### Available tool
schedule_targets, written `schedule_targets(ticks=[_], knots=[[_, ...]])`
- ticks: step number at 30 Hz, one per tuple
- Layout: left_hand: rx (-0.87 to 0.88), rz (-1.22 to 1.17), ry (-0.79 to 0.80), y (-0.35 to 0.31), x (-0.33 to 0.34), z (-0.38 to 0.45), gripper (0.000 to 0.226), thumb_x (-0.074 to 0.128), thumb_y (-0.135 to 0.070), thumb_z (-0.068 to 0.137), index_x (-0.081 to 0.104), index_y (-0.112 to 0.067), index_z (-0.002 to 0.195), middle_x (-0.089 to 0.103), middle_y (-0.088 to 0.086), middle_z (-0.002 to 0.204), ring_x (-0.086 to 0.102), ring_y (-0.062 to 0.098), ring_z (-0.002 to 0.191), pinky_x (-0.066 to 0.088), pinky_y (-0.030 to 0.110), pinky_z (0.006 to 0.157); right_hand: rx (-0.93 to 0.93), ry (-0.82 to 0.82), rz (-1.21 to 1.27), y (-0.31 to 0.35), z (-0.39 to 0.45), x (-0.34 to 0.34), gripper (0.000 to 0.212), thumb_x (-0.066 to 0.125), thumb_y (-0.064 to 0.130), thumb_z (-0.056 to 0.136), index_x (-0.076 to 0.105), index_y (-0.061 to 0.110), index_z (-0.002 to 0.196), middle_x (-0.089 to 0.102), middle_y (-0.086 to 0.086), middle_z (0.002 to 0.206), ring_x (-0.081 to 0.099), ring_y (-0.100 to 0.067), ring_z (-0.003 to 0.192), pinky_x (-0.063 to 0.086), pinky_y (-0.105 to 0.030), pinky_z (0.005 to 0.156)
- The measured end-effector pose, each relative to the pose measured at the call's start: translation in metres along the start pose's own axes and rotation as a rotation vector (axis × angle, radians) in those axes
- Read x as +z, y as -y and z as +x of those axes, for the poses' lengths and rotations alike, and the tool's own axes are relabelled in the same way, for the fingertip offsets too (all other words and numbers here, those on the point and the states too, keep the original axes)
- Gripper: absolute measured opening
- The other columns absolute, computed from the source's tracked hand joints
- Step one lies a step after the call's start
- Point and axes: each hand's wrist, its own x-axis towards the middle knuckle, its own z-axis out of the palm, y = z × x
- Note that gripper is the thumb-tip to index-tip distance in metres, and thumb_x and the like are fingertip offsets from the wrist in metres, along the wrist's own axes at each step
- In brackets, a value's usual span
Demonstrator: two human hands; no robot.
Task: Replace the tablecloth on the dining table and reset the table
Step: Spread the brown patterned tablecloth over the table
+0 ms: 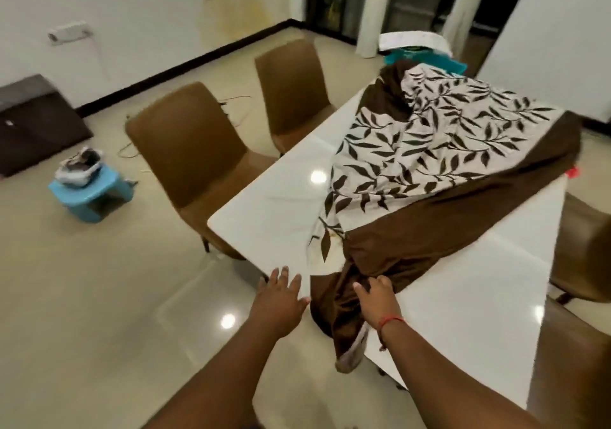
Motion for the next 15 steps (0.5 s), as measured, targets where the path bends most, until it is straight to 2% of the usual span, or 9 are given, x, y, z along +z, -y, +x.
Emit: schedule_targets(ticks=[3,5,7,11,13,15], knots=[[0.128,-0.183,0.093,0.010,-0.008,0.028,0.053,0.035,-0.047,0.104,0.041,-0.018,0.148,0.040,0.010,0.154,0.035,0.027,0.142,0.030,0.041,0.117,0.078,-0.102,0.113,0.017,-0.018,0.000,0.048,0.051,0.036,0.101,0.053,0.007,0.140,0.037,-0.011,0.152,0.043,-0.028,0.136,0.035,-0.035,0.113],[0.175,-0.268,0.081,0.013,-0.011,0.045,0.044,0.041,-0.043,0.103,0.054,-0.020,0.138,0.051,0.009,0.139,0.047,0.024,0.128,0.039,0.036,0.109,0.102,-0.205,0.203,0.031,-0.030,-0.002,0.047,0.053,0.036,0.101,0.053,0.012,0.141,0.040,-0.006,0.152,0.044,-0.025,0.136,0.038,-0.036,0.113],[0.190,-0.286,0.057,0.008,-0.015,0.057,0.039,0.044,-0.042,0.101,0.057,-0.025,0.133,0.050,0.008,0.132,0.049,0.025,0.122,0.043,0.036,0.105,0.121,-0.308,0.288,0.043,-0.041,-0.008,0.043,0.056,0.036,0.099,0.057,0.018,0.138,0.044,-0.001,0.149,0.045,-0.021,0.135,0.040,-0.036,0.111],[0.249,-0.195,0.155,-0.014,-0.017,0.070,0.043,0.047,-0.045,0.098,0.048,-0.030,0.138,0.039,0.010,0.133,0.043,0.029,0.124,0.044,0.040,0.103,0.152,-0.473,0.463,0.055,-0.071,-0.026,0.034,0.059,0.030,0.098,0.062,0.023,0.131,0.050,0.005,0.141,0.046,-0.015,0.131,0.036,-0.029,0.111],[0.289,-0.134,0.142,-0.027,-0.016,0.076,0.040,0.047,-0.043,0.098,0.049,-0.027,0.135,0.041,0.011,0.131,0.044,0.030,0.121,0.044,0.041,0.101,0.164,-0.535,0.504,0.057,-0.081,-0.040,0.031,0.059,0.029,0.098,0.062,0.025,0.129,0.053,0.006,0.137,0.048,-0.012,0.128,0.037,-0.027,0.110],[0.299,-0.140,0.144,-0.038,-0.014,0.083,0.036,0.047,-0.038,0.098,0.053,-0.017,0.127,0.050,0.012,0.125,0.050,0.030,0.117,0.046,0.039,0.097,0.184,-0.574,0.517,0.054,-0.089,-0.052,0.032,0.058,0.030,0.099,0.060,0.026,0.131,0.052,0.008,0.136,0.049,-0.011,0.127,0.037,-0.024,0.108]])
